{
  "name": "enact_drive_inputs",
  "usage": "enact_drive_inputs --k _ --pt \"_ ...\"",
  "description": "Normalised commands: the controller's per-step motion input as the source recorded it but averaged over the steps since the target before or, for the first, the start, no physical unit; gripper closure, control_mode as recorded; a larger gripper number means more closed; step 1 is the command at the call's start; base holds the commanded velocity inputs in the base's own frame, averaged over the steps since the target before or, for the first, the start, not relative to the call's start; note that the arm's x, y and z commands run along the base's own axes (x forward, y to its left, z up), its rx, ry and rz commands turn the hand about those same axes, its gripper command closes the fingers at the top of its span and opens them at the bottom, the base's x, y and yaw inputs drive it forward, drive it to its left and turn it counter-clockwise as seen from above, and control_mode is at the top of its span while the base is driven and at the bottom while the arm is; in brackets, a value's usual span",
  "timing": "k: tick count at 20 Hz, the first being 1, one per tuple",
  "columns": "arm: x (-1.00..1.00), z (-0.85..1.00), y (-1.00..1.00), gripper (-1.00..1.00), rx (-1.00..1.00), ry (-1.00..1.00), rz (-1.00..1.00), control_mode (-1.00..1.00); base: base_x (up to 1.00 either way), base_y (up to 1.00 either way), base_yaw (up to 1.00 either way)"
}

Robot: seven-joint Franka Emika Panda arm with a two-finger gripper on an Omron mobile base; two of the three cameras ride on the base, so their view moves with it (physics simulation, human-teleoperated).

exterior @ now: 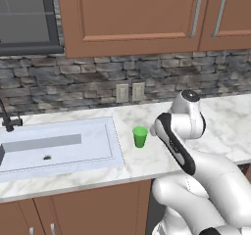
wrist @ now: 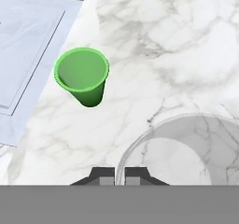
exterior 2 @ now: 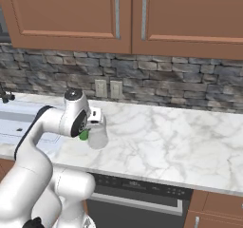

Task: Place the cup in the left basin and the glass cup in the right basin of the sink.

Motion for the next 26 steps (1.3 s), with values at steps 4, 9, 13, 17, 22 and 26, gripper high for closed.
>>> enact_drive_inputs --k 4,9,13,17,22,26 --pt "-0.15 0.02 0.58 1.00 0.02 0.00 0.07 -1.00 0.00 0.00 0.00" --pt "-0.02 0.00 0.60 1.00 0.03 0.00 0.07 -1.00 0.00 0.00 0.00" --pt "0.00 0.00 0.57 1.00 0.05 0.00 0.05 -1.00 0.00 0.00 0.00" --pt "0.00 0.00 0.54 1.00 0.05 0.00 0.01 -1.00 0.00 0.00 0.00" --pt "0.00 0.00 0.52 1.00 0.06 0.00 0.00 -1.00 0.00 0.00 0.00" --pt "0.05 0.00 0.55 1.00 0.02 0.00 0.00 -1.00 0.00 0.00 0.00"
